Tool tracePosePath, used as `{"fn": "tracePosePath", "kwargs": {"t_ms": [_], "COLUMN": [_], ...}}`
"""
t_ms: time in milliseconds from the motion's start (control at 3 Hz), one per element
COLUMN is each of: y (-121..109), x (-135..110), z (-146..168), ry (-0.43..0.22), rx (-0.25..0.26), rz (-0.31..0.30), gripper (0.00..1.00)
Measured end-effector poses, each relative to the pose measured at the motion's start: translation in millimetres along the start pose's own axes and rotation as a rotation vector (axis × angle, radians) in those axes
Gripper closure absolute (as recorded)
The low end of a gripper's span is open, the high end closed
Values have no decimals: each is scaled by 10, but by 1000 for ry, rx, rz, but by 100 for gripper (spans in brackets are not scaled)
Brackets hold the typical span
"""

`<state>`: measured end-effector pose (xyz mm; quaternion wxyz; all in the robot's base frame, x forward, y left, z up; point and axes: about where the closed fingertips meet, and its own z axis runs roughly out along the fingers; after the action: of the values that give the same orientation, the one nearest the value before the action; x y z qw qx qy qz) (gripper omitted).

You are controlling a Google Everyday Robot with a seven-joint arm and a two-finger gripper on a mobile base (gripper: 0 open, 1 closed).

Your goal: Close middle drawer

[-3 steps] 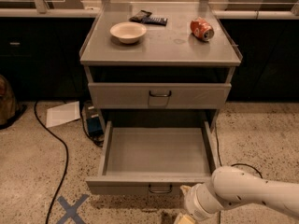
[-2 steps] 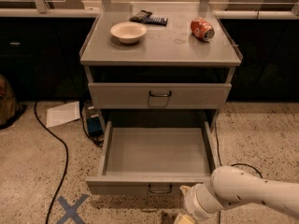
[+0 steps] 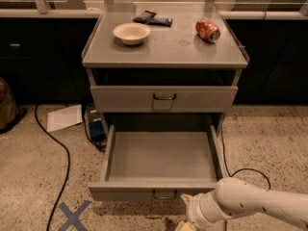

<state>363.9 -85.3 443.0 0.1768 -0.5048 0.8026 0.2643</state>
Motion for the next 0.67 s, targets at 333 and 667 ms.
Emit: {"fn": "tracePosePath", "kwargs": {"t_ms": [333,667], "y": [-227,-452], "x": [15,-25], "z": [221,313], "ry": [-72,-93], "rx": [-5,10], "rz": [0,-13], "gripper": [0,0]}}
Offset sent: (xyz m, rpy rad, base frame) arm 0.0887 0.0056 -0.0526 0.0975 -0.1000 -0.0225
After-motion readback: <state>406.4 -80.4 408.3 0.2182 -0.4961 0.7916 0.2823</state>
